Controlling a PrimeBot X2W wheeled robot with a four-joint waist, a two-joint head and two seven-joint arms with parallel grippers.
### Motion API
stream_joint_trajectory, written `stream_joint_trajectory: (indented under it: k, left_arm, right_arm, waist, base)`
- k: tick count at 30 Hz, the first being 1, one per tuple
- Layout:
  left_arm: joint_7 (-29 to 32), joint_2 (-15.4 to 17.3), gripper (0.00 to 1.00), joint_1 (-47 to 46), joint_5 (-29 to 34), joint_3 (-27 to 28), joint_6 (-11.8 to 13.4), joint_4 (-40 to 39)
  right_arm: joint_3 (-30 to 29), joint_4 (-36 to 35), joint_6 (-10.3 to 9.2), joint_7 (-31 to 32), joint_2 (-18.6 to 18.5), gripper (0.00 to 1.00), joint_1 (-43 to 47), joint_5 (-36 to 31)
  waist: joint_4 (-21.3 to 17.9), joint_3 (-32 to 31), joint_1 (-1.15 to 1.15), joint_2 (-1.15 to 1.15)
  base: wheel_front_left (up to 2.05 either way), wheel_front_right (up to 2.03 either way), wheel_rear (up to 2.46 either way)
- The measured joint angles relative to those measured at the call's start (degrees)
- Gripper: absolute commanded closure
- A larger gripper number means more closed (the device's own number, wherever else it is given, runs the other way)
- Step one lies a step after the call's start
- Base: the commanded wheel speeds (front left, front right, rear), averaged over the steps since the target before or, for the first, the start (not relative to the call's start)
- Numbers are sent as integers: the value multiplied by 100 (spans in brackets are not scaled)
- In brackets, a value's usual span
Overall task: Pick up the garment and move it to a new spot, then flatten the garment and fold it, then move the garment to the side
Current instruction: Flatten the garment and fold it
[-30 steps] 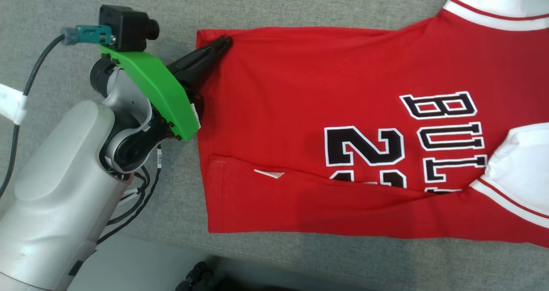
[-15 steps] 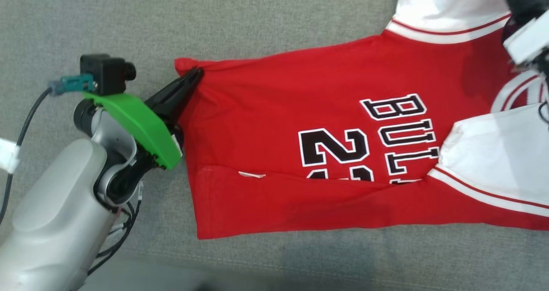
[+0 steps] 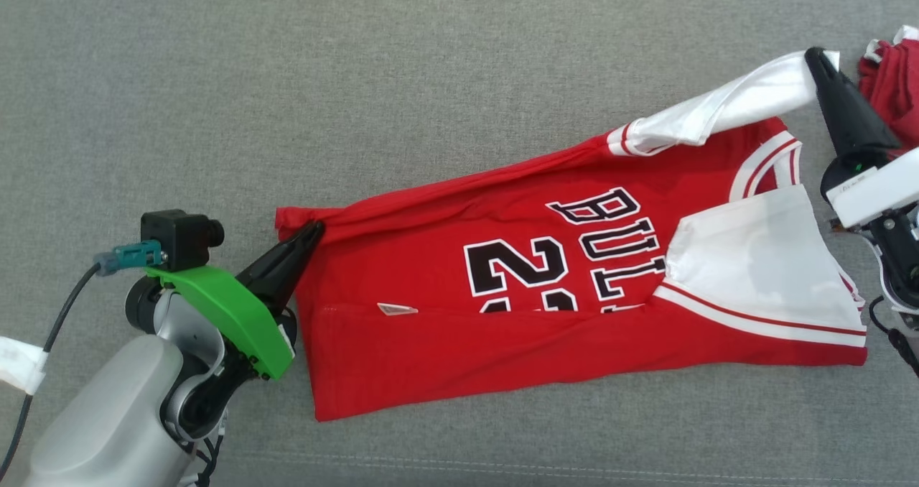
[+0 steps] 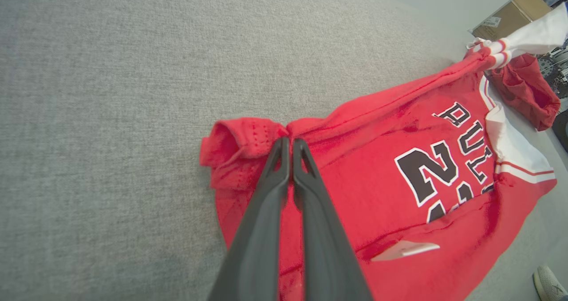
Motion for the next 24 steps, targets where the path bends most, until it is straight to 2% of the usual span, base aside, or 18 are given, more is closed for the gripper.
stream_joint_trajectory:
  k: [5,13,24]
  left_arm:
    - [-67,115,100,279,-123,-11,0,-120]
    - [-127,108,100,538,-143,-110,0,-349]
    - [-356,328,100,864,-241,131,18,-580]
  right_arm:
    - [-8,-198,-9,-98,74,100,606,138]
    - [-32,-337,-78,-294,120,100,1547,292]
    - [-146,-755,-67,-502,60,100,1917,309]
  waist:
    - [-194,-234,0,0]
    - [-423,-392,0,0]
    - [-493,-419,0,0]
  base:
    - [0,0,0]
    - [0,0,0]
    - [0,0,0]
